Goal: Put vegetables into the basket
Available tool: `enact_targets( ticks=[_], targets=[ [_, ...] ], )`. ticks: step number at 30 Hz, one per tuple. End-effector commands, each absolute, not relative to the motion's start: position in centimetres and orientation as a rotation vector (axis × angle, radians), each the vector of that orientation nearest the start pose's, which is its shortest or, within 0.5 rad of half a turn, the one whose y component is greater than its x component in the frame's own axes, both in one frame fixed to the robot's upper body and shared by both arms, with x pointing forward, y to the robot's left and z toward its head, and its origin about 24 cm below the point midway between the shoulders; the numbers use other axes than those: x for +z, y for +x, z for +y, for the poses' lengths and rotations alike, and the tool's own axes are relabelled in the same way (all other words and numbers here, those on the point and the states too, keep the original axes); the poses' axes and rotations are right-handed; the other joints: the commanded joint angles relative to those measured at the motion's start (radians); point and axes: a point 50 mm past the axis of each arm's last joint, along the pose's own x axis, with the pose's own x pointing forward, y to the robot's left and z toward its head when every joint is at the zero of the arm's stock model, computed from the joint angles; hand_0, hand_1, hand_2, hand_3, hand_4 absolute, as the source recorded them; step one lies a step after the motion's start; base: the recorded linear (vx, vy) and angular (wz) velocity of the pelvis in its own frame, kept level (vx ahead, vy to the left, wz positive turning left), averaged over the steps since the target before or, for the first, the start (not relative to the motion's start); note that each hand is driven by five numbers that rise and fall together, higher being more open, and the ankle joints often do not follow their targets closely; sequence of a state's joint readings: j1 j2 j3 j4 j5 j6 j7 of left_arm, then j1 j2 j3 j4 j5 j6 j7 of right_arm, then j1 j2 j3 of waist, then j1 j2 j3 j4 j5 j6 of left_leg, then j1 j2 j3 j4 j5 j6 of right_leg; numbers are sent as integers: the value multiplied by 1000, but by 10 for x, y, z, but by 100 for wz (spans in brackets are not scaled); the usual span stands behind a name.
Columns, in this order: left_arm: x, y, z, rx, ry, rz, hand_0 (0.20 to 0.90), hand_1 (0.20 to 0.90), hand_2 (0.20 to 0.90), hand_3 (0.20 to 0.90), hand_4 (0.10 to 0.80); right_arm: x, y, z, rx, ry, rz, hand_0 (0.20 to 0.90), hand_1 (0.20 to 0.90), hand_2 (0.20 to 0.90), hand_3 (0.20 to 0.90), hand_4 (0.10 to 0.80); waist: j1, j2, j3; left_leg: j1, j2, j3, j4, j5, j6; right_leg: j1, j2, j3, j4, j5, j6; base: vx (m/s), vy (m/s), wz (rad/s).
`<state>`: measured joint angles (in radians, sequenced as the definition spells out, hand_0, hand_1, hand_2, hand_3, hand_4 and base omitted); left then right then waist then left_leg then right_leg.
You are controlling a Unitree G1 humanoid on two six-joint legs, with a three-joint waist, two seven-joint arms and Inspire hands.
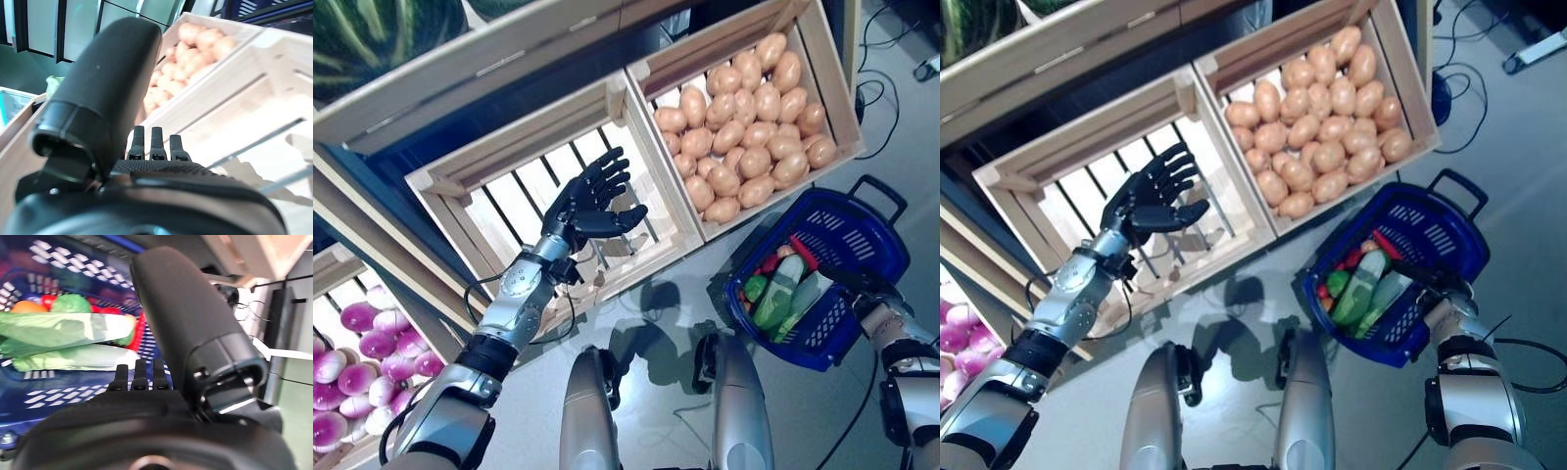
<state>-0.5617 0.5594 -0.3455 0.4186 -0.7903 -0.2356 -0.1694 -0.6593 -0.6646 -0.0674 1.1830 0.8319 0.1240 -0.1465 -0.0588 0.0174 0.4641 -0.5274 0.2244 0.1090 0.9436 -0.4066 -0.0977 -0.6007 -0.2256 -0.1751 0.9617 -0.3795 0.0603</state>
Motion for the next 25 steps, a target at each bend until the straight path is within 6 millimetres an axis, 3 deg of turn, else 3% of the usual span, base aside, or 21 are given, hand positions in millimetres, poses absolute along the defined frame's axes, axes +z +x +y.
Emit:
enact_targets(
  ticks=[1,5,8,9,10,11,14,20,25],
  targets=[
    [132,339,184,-348,-154,-325,900,900,900,900,800,37,289,-374,-778,322,302,900,900,900,900,800,32,-37,-196,73,-5,48,-204,137,38,164,20,13,-219,139,-15,173,-11,-13],
    [95,329,193,-290,-161,-221,900,900,900,900,800,15,282,-354,-716,295,302,900,900,900,900,800,36,-48,-266,201,-19,62,-396,206,32,303,60,4,-414,187,-15,183,-13,-8],
    [62,315,194,-260,-212,-139,900,900,900,900,800,-2,272,-334,-661,303,284,900,900,900,900,800,37,-53,-341,323,-54,76,-570,271,28,429,107,14,-615,242,-7,215,-2,-4],
    [61,314,194,-260,-212,-138,900,900,900,900,800,-3,271,-334,-661,303,286,900,900,900,900,800,37,-54,-342,327,-55,76,-576,274,28,432,107,14,-621,245,-7,203,26,2],
    [43,304,192,-242,-166,-100,900,900,900,900,800,-6,274,-316,-616,316,265,900,900,900,900,800,37,-55,-370,386,-72,80,-665,298,30,491,131,20,-707,265,4,120,20,5],
    [41,303,191,-243,-144,-91,900,900,900,900,800,-6,274,-313,-604,321,254,900,900,900,900,800,36,-56,-374,394,-75,81,-676,303,31,497,133,21,-716,270,6,190,42,1],
    [11,277,196,-221,-77,-7,900,900,900,900,800,-4,272,-271,-513,332,161,900,900,900,900,800,28,-50,-413,489,-110,85,-849,368,30,574,160,33,-852,325,24,102,42,-10],
    [-12,249,204,-78,-73,10,900,900,900,900,800,6,260,-215,-382,305,25,900,900,900,900,800,6,-47,-444,574,-145,93,-992,404,41,635,178,57,-984,382,37,60,46,-6],
    [-23,228,212,110,-97,4,900,900,900,900,800,10,245,-191,-317,287,-22,900,900,900,900,800,-12,-49,-449,594,-163,93,-1017,400,52,652,184,75,-1027,400,42,15,37,-2]
  ],
)
